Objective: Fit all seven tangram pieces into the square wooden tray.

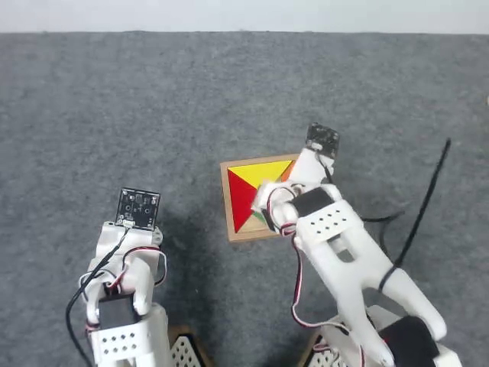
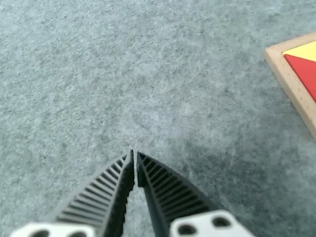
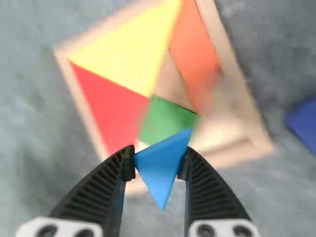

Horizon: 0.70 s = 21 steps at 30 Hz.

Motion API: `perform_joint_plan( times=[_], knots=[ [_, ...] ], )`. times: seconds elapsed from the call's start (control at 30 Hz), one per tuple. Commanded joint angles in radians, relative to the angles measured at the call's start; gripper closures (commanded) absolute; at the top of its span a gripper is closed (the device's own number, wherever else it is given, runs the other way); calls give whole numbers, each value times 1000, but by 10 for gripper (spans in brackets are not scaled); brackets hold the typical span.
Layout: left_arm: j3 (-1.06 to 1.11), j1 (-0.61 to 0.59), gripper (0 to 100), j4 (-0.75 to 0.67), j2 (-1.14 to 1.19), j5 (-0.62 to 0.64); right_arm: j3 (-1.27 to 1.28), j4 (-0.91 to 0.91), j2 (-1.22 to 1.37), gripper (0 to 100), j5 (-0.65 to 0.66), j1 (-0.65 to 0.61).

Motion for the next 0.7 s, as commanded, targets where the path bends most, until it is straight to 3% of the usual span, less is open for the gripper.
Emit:
perform_joint_plan(
  times=[0.0,0.13,0.3,0.5,0.67],
  knots=[
    [-7,-6,988,6,-12,-14,38,-280,35,997,-132,-13],
    [-7,-6,988,6,-12,-14,72,-463,90,993,-178,-79],
    [-7,-6,988,6,-12,-14,72,-473,116,993,-184,-170],
    [-7,-6,988,6,-12,-14,75,-467,125,993,-218,-137],
    [-7,-8,988,6,-12,-14,71,-352,116,993,-218,-90]
  ],
)
